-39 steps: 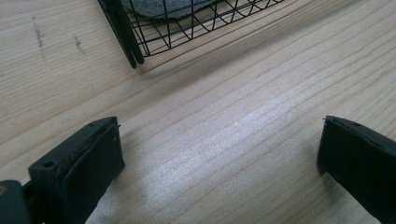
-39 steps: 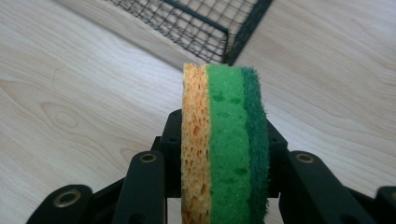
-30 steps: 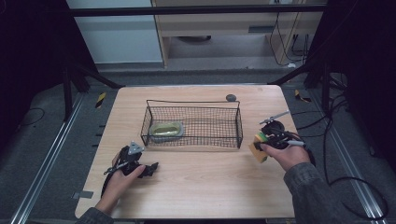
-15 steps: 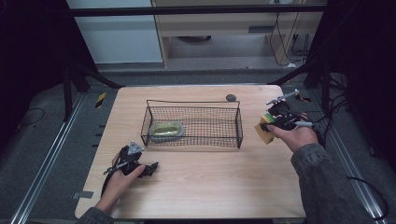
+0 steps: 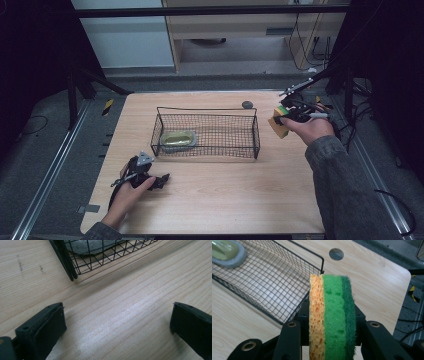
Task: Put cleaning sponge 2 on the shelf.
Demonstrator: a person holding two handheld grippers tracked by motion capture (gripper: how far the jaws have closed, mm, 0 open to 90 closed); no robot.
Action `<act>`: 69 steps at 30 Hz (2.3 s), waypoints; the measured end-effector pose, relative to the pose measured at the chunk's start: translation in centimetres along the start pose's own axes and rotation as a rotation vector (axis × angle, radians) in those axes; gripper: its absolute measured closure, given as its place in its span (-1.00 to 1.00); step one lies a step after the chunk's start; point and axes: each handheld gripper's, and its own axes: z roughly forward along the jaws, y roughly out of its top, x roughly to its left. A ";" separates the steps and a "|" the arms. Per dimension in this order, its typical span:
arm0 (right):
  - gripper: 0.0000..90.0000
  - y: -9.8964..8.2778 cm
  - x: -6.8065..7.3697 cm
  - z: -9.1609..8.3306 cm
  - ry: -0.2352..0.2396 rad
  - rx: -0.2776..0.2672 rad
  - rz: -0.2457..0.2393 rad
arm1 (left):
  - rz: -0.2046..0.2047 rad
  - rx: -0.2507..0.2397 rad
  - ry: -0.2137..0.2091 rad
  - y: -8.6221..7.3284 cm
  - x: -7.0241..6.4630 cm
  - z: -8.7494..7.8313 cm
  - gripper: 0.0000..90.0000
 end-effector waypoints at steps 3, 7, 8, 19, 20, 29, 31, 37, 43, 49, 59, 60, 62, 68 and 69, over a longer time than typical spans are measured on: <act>0.43 0.8 0.0 0.2 -0.006 -0.003 -0.007 | 0.000 0.000 0.000 0.0 0.0 0.0 -1.00; 0.43 1.9 0.1 0.5 -0.015 -0.001 -0.020 | 0.000 0.002 0.000 0.0 0.0 0.0 -1.00; 0.43 2.2 0.2 0.6 -0.020 0.003 -0.022 | 0.000 0.002 0.000 0.0 0.0 0.0 -1.00; 0.43 4.7 1.2 1.7 -0.038 0.007 -0.069 | 0.001 0.002 -0.001 0.0 0.0 0.0 -1.00; 0.43 4.9 1.3 1.9 -0.036 0.002 -0.072 | 0.001 0.002 -0.001 0.0 0.0 0.0 -1.00; 0.43 5.7 2.3 3.1 -0.009 -0.003 -0.088 | 0.004 0.002 -0.003 0.0 0.0 0.0 -1.00; 0.43 6.0 2.5 3.2 -0.006 -0.005 -0.091 | 0.004 0.002 -0.004 0.0 0.0 0.0 -1.00; 0.43 6.4 3.0 3.5 0.002 -0.007 -0.103 | 0.004 0.002 -0.005 0.0 0.1 0.0 -1.00; 0.43 6.6 3.3 4.0 0.008 -0.008 -0.108 | 0.005 0.002 -0.005 0.1 0.1 0.0 -1.00; 0.43 6.7 3.6 4.8 0.021 -0.013 -0.107 | 0.007 0.002 -0.005 0.1 0.1 0.0 -1.00; 0.43 7.1 4.7 7.1 0.053 0.020 -0.127 | 0.008 0.003 -0.007 0.1 0.1 0.1 -1.00; 0.43 7.1 4.7 7.3 0.056 0.023 -0.129 | 0.008 0.002 -0.007 0.1 0.1 0.1 -1.00; 0.43 7.0 4.6 7.9 0.061 0.034 -0.127 | 0.009 0.003 -0.007 0.1 0.1 0.1 -1.00; 0.43 6.4 4.4 9.0 0.066 0.040 -0.114 | 0.010 0.002 -0.008 0.1 0.1 0.1 -1.00; 0.43 6.4 4.4 9.1 0.069 0.043 -0.115 | 0.010 0.003 -0.008 0.1 0.1 0.1 -1.00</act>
